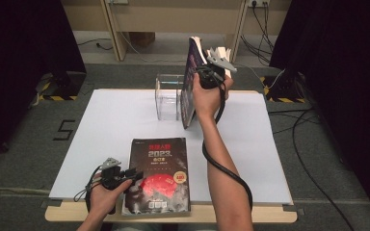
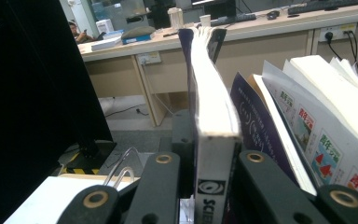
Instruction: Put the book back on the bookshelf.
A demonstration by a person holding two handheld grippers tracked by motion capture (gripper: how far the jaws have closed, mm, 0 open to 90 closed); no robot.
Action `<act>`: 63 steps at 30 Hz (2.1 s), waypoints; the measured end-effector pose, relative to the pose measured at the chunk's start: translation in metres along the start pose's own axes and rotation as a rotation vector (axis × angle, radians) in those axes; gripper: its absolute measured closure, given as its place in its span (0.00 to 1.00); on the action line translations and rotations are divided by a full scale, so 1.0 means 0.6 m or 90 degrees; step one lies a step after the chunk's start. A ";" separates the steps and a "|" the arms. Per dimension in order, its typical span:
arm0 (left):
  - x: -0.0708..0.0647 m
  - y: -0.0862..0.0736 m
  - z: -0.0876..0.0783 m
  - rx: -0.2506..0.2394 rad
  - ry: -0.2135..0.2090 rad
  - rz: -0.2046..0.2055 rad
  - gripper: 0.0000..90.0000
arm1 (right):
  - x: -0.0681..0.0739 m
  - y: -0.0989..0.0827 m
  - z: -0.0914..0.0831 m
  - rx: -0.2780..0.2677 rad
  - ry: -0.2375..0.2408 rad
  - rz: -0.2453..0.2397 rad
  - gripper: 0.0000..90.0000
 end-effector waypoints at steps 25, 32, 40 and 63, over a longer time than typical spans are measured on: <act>0.001 0.001 0.000 0.002 -0.003 0.000 0.61 | -0.002 -0.011 0.034 0.013 -0.018 -0.008 0.92; 0.001 0.001 0.000 0.002 -0.003 0.000 0.61 | -0.001 -0.015 0.044 0.017 -0.025 -0.015 0.92; 0.001 0.001 0.000 0.002 -0.003 0.001 0.61 | -0.001 -0.016 0.055 0.029 -0.032 -0.021 0.92; 0.000 0.000 0.000 0.001 -0.001 0.006 0.61 | -0.003 -0.029 0.066 0.099 -0.058 -0.059 0.87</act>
Point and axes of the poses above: each handheld gripper's, and its own axes: z roughly forward along the jaws, y roughly out of its top, x roughly to its left, the point moved 4 cm from there along z, roughly forward along the jaws, and after that the axes turned 10 degrees about y, right-handed, at the moved point
